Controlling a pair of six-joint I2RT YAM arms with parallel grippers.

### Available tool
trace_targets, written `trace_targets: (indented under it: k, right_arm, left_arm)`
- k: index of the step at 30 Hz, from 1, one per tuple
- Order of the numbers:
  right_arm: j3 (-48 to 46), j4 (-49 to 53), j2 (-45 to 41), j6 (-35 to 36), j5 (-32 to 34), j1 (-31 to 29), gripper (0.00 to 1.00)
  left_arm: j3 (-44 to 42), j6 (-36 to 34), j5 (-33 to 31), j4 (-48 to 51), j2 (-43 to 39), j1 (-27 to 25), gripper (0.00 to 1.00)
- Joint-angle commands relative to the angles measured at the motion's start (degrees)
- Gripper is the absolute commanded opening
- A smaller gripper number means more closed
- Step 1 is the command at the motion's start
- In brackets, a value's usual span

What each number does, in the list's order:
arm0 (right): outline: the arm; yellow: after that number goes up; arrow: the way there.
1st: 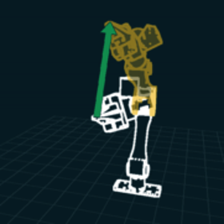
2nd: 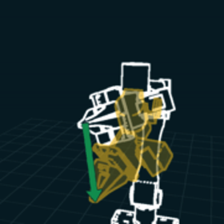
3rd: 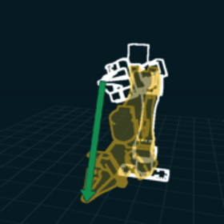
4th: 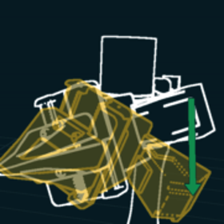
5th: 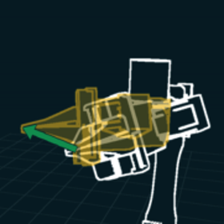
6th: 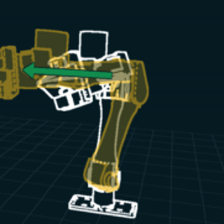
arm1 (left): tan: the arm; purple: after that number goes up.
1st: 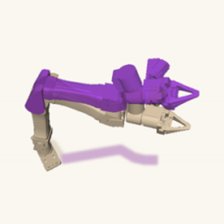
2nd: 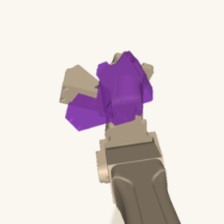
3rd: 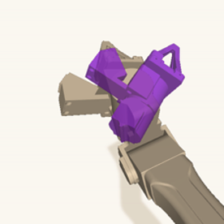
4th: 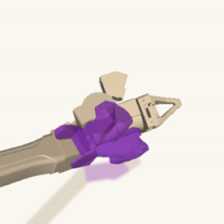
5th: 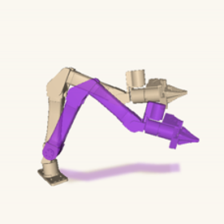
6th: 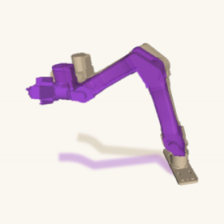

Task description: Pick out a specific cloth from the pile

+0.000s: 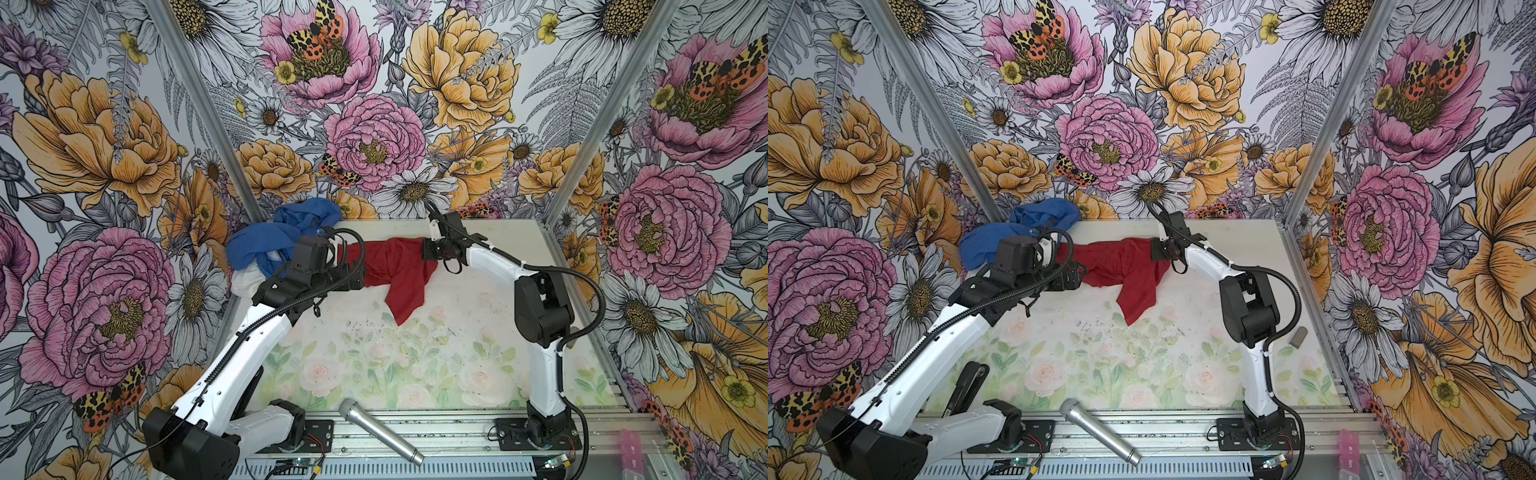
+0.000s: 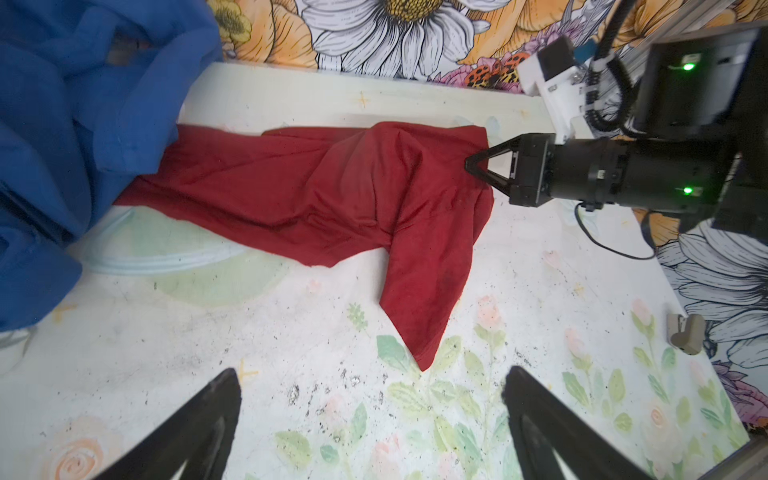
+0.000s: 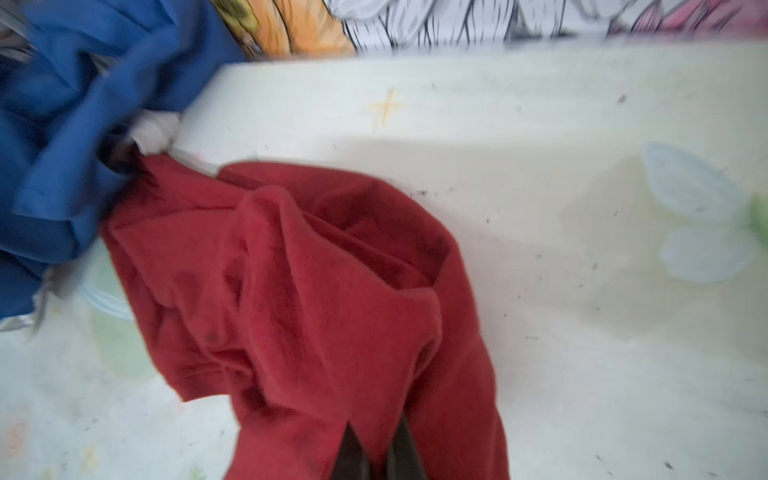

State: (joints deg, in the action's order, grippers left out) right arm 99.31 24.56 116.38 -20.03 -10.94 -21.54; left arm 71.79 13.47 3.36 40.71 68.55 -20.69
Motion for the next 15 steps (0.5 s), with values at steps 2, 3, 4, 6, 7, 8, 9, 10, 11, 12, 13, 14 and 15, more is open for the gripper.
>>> trace_targets:
  k: [2,3,4,6,7,8,9,10,11,12,13,14,15]
  right_arm:
    - [11.6,2.1,-10.6,0.7,1.6,3.4,0.00]
    - [14.9,3.3,-11.5,1.1,2.3,3.7,0.00]
    - [19.2,4.9,-12.1,1.7,2.9,4.1,0.00]
    - [26.6,7.7,-12.8,3.3,4.9,4.5,0.00]
    - [30.6,9.0,-12.9,4.1,6.2,4.7,0.00]
    - [34.2,10.1,-12.9,5.0,7.5,4.8,0.00]
    - [37.1,11.1,-12.9,6.0,9.0,5.2,0.00]
    - [39.6,11.8,-12.9,6.9,10.3,5.6,0.00]
    - [41.0,12.4,-13.0,7.6,11.3,5.9,0.00]
    - [41.6,12.9,-13.3,8.3,12.2,6.4,0.00]
    - [41.6,13.1,-13.5,8.8,12.7,7.2,0.00]
    - [41.5,13.7,-13.5,9.2,12.6,7.7,0.00]
    - [41.6,14.7,-13.3,9.4,12.6,8.2,0.00]
  left_arm:
    - [10.7,-7.5,0.8,-3.1,4.1,0.7,0.99]
    - [12.7,-9.1,0.2,-3.6,5.5,0.7,0.99]
    - [14.5,-10.8,-0.4,-4.1,6.8,0.8,0.99]
    - [16.9,-14.2,-0.2,-4.8,8.8,0.9,0.99]
    - [17.5,-16.4,0.7,-5.5,9.4,0.9,0.99]
    - [17.3,-18.5,1.8,-6.4,9.6,0.9,0.99]
    - [16.4,-20.8,3.4,-7.8,9.5,0.9,0.99]
    - [14.7,-23.1,5.6,-9.4,9.1,0.9,0.99]
    - [12.8,-24.9,7.4,-10.9,8.6,0.9,0.99]
    - [10.3,-26.6,9.6,-13.5,7.7,0.9,0.99]
    - [7.2,-27.7,11.5,-16.4,6.7,0.8,0.99]
    - [4.6,-27.9,12.3,-19.1,5.9,0.7,0.99]
    - [2.1,-27.9,13.3,-21.8,5.0,0.6,0.99]
